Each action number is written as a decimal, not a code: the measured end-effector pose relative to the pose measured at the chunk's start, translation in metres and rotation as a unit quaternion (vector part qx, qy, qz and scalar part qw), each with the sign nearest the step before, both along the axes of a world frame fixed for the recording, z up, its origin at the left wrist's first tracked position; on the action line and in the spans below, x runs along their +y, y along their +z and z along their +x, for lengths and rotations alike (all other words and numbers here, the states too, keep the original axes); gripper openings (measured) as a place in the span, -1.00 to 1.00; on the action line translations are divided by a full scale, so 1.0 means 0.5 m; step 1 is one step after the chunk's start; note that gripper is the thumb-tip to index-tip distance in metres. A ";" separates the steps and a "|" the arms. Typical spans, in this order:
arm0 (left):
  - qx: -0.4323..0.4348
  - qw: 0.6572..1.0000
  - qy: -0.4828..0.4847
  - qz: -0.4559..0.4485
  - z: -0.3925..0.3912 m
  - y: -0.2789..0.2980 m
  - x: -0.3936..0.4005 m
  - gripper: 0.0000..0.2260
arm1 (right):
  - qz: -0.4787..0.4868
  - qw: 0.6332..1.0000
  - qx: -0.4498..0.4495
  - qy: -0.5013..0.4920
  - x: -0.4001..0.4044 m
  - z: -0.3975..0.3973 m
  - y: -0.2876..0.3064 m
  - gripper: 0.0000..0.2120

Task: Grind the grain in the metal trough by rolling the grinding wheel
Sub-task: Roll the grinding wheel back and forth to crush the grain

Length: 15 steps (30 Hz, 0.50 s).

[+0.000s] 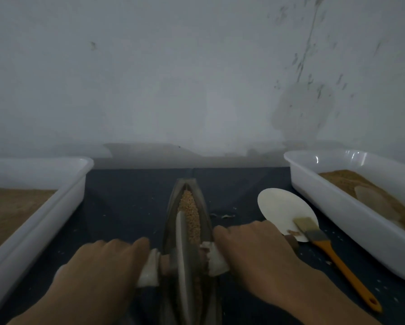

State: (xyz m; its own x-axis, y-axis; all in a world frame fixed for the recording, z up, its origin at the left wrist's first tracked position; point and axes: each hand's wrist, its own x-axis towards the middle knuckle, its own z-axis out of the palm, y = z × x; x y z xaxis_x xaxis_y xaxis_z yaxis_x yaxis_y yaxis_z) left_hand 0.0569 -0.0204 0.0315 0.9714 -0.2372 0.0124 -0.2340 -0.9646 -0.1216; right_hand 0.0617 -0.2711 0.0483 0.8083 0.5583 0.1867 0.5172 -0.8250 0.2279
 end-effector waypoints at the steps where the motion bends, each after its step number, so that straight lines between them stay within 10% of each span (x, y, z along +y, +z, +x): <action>1: -0.021 1.000 -0.006 0.008 0.007 -0.003 0.000 -0.66 | 0.003 1.000 0.002 -0.009 0.001 0.010 -0.004 -0.73; 9: -0.172 0.985 -0.015 0.003 0.118 -0.016 -0.012 -0.68 | 0.039 0.996 -0.073 -0.016 0.011 0.144 -0.027 -0.77; 15: -0.129 0.991 -0.022 -0.001 0.085 -0.001 -0.017 -0.69 | 0.045 0.998 -0.032 -0.016 0.006 0.109 -0.023 -0.74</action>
